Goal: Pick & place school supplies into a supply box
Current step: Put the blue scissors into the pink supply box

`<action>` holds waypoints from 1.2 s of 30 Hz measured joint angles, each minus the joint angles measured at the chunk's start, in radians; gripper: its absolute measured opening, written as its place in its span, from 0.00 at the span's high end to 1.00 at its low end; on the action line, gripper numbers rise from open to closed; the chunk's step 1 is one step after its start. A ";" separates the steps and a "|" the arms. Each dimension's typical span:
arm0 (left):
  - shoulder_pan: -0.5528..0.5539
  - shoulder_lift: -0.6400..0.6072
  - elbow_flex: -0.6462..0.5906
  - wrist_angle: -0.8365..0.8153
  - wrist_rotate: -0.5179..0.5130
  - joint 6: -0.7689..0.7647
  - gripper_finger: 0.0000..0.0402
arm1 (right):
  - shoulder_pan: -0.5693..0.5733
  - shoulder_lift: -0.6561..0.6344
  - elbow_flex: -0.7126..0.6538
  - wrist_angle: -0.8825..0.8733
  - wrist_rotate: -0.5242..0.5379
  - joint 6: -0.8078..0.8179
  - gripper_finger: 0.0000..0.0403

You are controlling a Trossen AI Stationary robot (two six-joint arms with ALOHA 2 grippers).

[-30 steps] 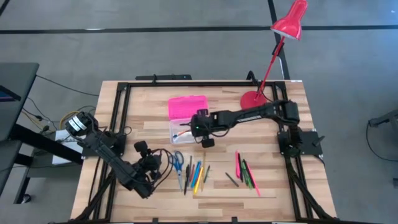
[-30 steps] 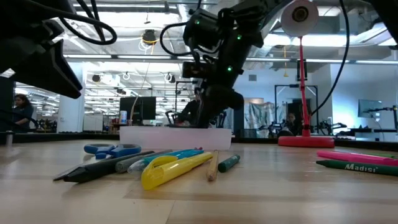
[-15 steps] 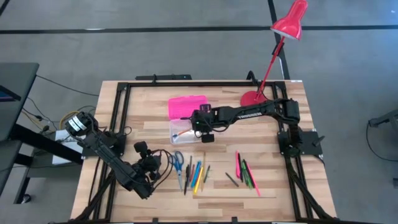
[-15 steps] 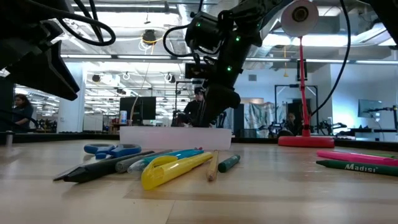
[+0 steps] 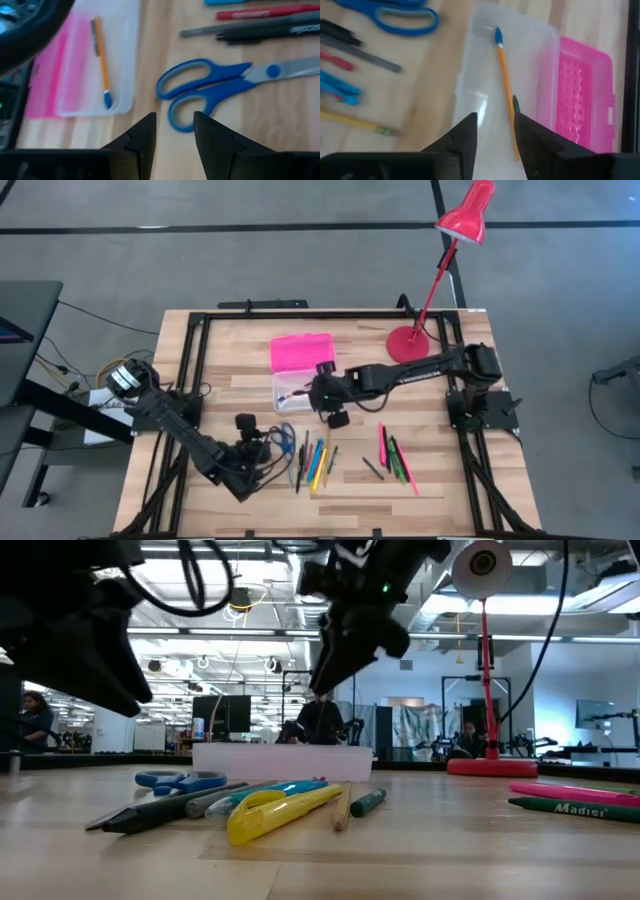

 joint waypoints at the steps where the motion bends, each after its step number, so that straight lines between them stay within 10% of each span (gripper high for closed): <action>1: 0.013 0.000 0.000 0.023 0.014 0.032 0.69 | 0.009 -0.007 0.000 -0.008 0.000 -0.001 0.71; 36: 0.230 0.000 -0.043 0.198 0.335 0.495 0.69 | 0.380 -0.065 0.000 -0.239 0.302 0.251 0.71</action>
